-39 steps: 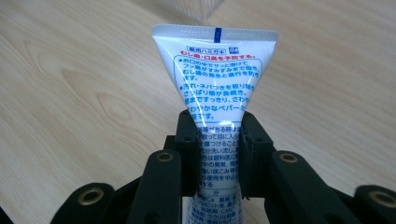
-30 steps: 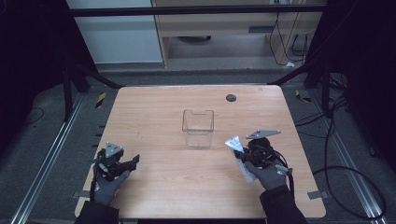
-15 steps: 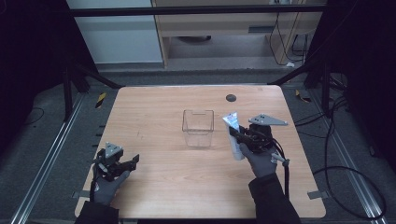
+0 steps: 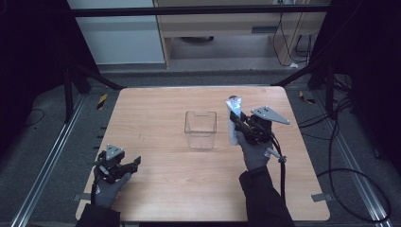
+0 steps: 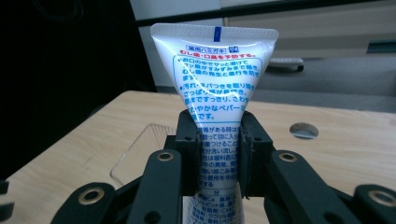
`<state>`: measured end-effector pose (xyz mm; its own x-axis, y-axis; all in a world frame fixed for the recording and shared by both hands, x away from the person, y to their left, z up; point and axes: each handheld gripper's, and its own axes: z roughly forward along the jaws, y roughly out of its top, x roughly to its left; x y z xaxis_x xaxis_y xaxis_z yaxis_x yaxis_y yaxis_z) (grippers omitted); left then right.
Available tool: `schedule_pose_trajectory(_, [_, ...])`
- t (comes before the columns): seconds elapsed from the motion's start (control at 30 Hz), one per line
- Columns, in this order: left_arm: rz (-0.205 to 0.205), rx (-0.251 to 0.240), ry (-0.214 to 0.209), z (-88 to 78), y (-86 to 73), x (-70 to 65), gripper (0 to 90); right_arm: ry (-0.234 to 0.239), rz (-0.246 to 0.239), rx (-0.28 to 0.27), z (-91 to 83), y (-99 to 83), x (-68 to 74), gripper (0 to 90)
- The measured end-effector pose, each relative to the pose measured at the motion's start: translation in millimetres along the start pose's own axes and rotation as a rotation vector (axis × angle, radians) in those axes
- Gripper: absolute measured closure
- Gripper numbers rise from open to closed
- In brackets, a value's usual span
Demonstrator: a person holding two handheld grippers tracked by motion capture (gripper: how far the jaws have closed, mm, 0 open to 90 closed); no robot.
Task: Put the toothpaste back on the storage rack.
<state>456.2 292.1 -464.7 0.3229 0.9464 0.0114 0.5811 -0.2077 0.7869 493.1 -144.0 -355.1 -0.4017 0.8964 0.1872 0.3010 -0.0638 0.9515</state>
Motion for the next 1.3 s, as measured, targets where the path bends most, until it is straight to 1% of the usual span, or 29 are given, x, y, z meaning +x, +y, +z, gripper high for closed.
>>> schedule_pose_trajectory(0.2, [0.001,0.000,-0.001,-0.4,0.0,-0.3,29.8,-0.014,0.024,-0.054,10.4,6.2,5.8,73.2])
schedule_pose_trajectory(0.3, [-0.001,-0.001,-0.004,-0.5,-0.1,0.1,29.8,-0.012,0.030,-0.056,17.0,9.1,8.0,73.2])
schedule_pose_trajectory(0.43, [-0.002,-0.002,-0.003,-0.5,-0.2,0.2,29.8,-0.023,0.031,-0.077,24.4,12.5,11.9,73.2])
schedule_pose_trajectory(0.57, [-0.001,-0.001,-0.003,0.0,-0.3,0.0,29.9,-0.007,0.049,-0.095,31.0,17.1,13.8,73.2])
schedule_pose_trajectory(0.87, [-0.002,0.000,-0.003,0.3,-0.4,0.4,29.9,-0.020,0.066,-0.138,47.5,20.1,21.1,73.0])
schedule_pose_trajectory(1.07, [-0.002,-0.002,-0.004,0.1,-0.5,0.1,29.9,-0.014,0.065,-0.137,62.9,15.0,28.6,73.0])
schedule_pose_trajectory(1.13, [-0.001,0.000,-0.005,0.2,-0.5,0.1,29.9,-0.012,0.065,-0.130,67.9,12.7,29.6,73.0])
schedule_pose_trajectory(1.2, [-0.004,-0.003,-0.004,0.4,-0.6,-0.1,30.0,-0.010,0.075,-0.126,72.0,10.0,30.1,73.0])
schedule_pose_trajectory(1.3, [-0.003,-0.001,-0.004,0.2,-0.5,0.3,30.0,-0.016,0.069,-0.122,77.5,6.3,30.4,73.0])
